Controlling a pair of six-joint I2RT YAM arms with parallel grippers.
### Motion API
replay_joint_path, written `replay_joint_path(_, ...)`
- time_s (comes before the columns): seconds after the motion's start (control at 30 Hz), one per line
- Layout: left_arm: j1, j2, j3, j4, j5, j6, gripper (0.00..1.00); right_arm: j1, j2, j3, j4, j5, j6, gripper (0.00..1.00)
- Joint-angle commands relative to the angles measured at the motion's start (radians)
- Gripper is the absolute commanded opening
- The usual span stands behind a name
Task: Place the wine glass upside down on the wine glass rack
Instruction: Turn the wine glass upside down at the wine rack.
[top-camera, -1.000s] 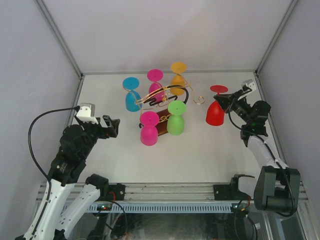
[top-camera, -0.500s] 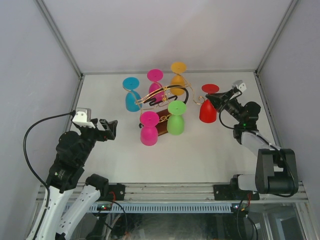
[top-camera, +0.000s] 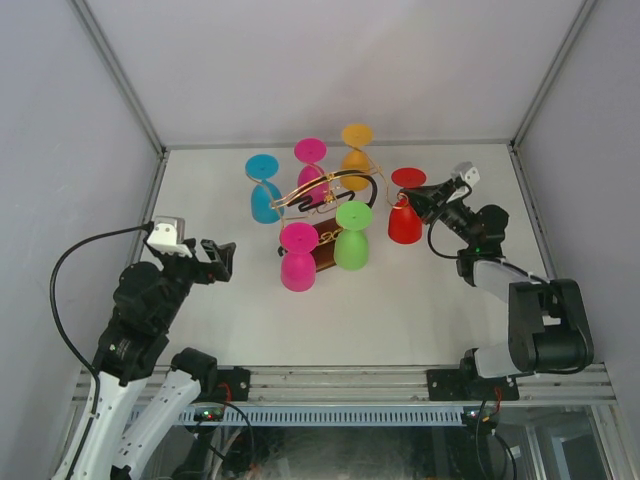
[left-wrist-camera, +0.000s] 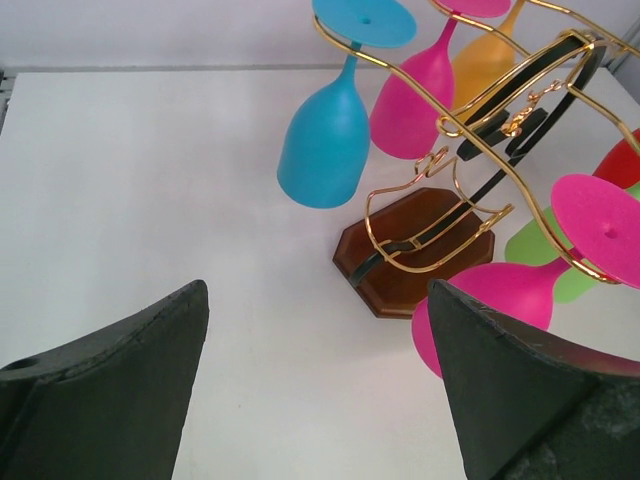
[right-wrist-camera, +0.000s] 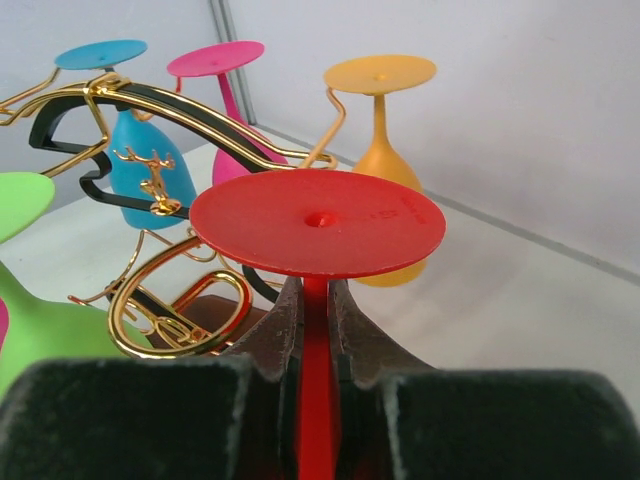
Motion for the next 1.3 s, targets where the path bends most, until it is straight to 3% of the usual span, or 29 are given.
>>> replay_joint_path(0.0, 0.008, 0.012, 0.013, 0.001, -0.027, 0.031, 0.93, 0.026, 0.015, -0.001, 0.102, 0.020, -0.016, 0.00)
replay_joint_path(1.27, 0.008, 0.000, -0.010, -0.011, -0.028, 0.033, 0.93, 0.110, 0.015, -0.046, 0.098, -0.102, -0.060, 0.00)
